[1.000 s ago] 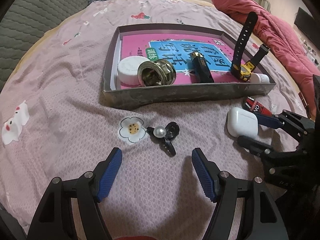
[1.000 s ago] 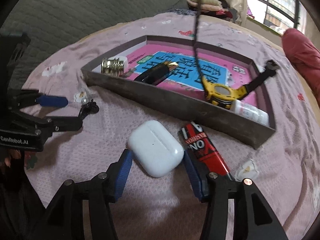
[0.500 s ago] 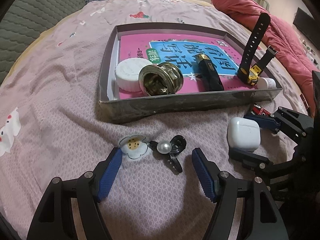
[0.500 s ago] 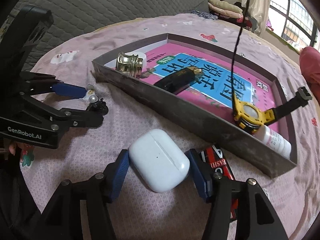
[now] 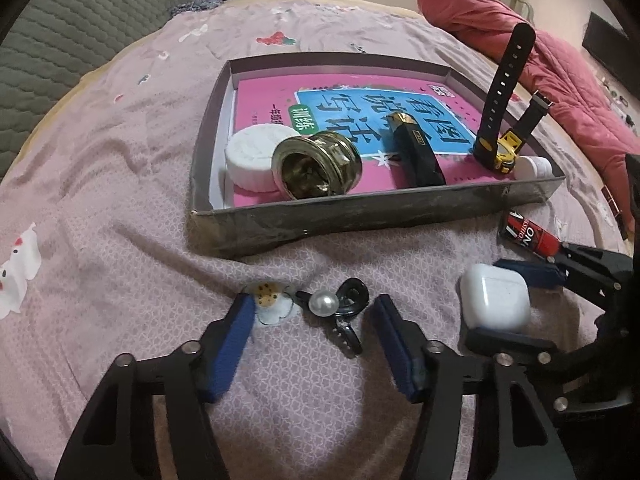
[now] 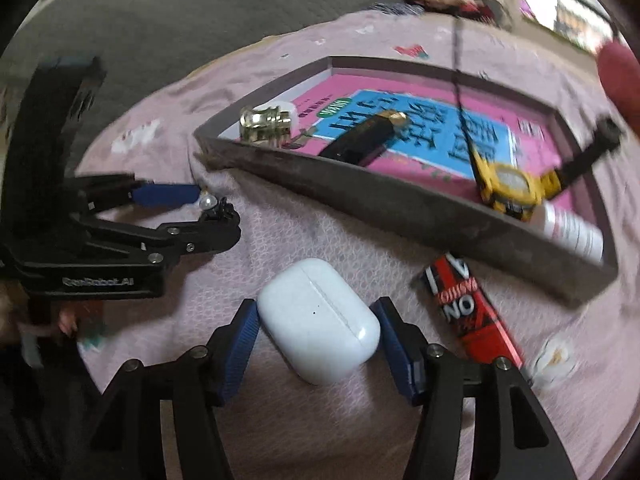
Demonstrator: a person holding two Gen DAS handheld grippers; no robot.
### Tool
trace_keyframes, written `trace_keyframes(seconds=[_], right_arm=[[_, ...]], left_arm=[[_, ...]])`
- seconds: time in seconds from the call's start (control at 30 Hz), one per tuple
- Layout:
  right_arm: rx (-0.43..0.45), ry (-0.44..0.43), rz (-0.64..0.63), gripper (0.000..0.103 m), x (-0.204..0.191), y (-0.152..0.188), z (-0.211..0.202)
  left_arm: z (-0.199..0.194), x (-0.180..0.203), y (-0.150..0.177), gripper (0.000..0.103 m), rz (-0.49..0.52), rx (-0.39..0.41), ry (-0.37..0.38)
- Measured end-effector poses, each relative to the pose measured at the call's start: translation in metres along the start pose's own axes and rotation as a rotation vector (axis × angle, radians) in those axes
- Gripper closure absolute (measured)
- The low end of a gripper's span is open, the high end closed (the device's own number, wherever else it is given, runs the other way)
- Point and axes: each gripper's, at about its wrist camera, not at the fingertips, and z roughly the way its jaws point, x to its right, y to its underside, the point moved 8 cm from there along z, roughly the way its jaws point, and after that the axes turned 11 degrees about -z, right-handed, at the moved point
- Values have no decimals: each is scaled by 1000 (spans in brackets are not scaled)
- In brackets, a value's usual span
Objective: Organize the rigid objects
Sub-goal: 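Grasp the white earbud case with the right tool while the left tool grasps the pearl earring, then carry the earbud case and the pearl earring over the tray with both tools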
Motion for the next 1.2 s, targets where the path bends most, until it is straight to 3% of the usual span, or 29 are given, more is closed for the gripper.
trace_keyframes(seconds=[0.07, 0.17, 0.3, 0.57, 0.8, 1.2], right_arm=[[-1, 9, -16, 43, -1, 0, 1], [-5, 52, -73, 44, -6, -1, 6], [9, 89, -102, 45, -10, -6, 8], [72, 4, 4, 45, -1, -11, -2], [141, -3, 24, 45, 1, -20, -18], [308, 91, 131, 45, 43, -35, -68]], left_arm=[[-1, -1, -1, 48, -1, 6, 1], [-3, 1, -3, 66, -4, 20, 26], [-1, 3, -4, 66, -1, 23, 33], [-10, 0, -10, 66, -51, 48, 75], [-26, 5, -15, 66, -54, 84, 88], [-53, 21, -32, 66, -56, 144, 112]])
